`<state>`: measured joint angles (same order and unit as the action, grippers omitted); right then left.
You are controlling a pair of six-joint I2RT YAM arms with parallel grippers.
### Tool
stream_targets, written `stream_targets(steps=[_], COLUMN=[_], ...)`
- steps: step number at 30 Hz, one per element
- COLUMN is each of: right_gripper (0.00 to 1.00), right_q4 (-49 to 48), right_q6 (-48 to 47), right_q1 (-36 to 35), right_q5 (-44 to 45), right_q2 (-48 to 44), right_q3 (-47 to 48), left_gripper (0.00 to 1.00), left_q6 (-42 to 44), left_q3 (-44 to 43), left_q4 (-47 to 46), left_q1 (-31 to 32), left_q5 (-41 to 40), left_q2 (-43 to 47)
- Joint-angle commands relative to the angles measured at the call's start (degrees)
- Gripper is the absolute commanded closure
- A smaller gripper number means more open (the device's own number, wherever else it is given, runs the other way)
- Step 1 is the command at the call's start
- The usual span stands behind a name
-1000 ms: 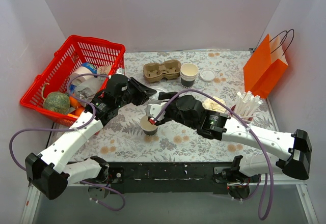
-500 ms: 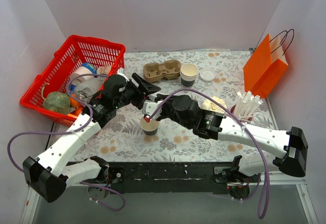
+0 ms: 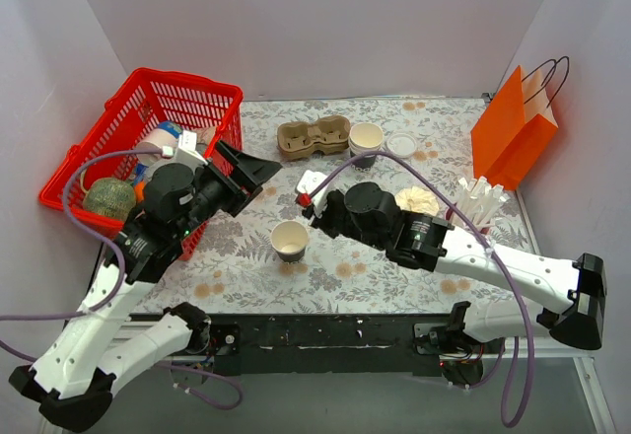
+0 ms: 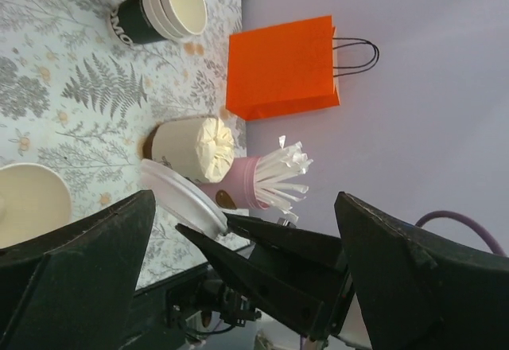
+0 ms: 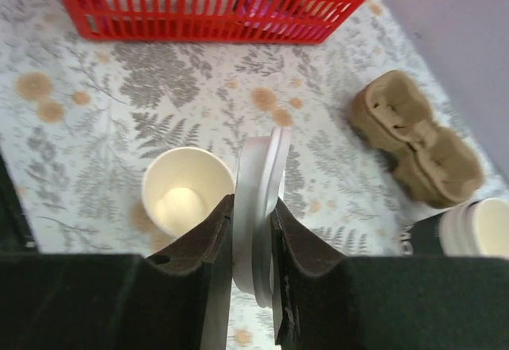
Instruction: Pack the takeout coffee
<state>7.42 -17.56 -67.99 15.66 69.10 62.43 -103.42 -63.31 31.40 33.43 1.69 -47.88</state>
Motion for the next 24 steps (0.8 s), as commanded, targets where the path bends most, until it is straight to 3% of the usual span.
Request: stream_targets(steps=[1,5,9,17,24], right_gripper=[0.72,0.72,0.72,0.71,0.70], right_q4=[0.32,-5.21,-16.98,-23.83,-28.42], right_q6=[20.17,36.05,49.88,61.40,66.42], right_q1=[3.99,12.07,20.33,21.67,22.28], right_q5=[-9.57,-30.62,-43.94,-50.28,-49.41], right_q2=[-0.90,0.50,2.61,10.87,14.22], right_q3=[3.31,0.16,-5.38,-8.38,-10.31], left_gripper=[0.02,0.02,0.02,0.02,0.02], left_q6=[5.68,5.51,6.03,5.86,4.46], left_q3=[0.45,4.84,10.04,21.03,26.48], left_q4=[7.09,10.00,8.33,2.89,-0.28], left_q1=[-0.21,-0.21,-0.21,-0.12,-0.21], left_q5=[-6.35,-8.63,-7.06,1.55,1.99], left_q2=[4.36,8.06,12.36,15.45,13.34])
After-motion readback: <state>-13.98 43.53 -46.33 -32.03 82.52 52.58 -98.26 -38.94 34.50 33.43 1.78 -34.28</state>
